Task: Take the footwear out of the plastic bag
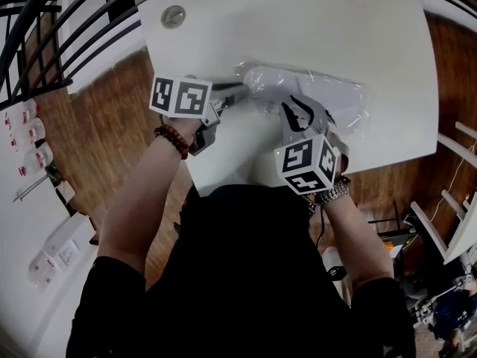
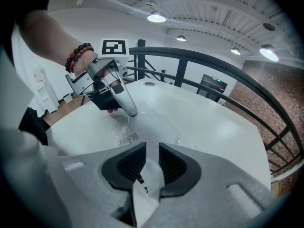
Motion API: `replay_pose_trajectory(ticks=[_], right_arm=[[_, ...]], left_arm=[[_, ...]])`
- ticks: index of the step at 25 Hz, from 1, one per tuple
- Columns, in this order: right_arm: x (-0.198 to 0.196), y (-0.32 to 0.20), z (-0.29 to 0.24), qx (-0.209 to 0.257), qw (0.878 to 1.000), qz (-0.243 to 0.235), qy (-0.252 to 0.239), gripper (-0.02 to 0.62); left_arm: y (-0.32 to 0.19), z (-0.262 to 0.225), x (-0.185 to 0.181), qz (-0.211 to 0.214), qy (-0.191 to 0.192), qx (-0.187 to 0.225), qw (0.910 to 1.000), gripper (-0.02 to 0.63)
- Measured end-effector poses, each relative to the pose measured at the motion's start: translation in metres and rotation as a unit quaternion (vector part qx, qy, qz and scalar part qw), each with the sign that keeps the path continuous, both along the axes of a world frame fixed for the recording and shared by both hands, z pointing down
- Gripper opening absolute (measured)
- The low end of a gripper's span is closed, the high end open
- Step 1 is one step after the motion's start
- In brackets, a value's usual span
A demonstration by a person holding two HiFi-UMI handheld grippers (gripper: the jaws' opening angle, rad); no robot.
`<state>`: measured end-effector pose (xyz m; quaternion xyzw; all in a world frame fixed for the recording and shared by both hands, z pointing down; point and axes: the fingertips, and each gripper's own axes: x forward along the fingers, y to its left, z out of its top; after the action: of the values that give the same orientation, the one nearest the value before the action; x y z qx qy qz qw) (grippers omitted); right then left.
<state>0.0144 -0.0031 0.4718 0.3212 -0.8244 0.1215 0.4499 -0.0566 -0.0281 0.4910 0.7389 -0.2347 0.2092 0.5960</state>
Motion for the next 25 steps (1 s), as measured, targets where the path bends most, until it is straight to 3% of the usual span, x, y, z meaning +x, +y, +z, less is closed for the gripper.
replay_pose_trajectory(ticks=[6, 17, 22, 25], right_arm=[[0.022, -0.001, -0.015, 0.012, 1.000, 0.022, -0.002, 0.081], [0.113, -0.011, -0.025, 0.006, 0.992, 0.124, -0.001, 0.118], [0.166, -0.016, -0.026, -0.017, 0.981, 0.193, -0.013, 0.150], [0.191, -0.017, -0.017, -0.064, 0.964, 0.249, -0.061, 0.173]], left_arm=[[0.001, -0.002, -0.001, -0.005, 0.003, 0.000, 1.0000, 0.061], [0.000, -0.003, 0.000, -0.025, 0.004, 0.005, 0.9997, 0.055], [0.000, -0.004, 0.000, -0.030, 0.000, 0.008, 0.9995, 0.055], [0.000, -0.004, -0.001, -0.034, 0.000, 0.010, 0.9994, 0.055]])
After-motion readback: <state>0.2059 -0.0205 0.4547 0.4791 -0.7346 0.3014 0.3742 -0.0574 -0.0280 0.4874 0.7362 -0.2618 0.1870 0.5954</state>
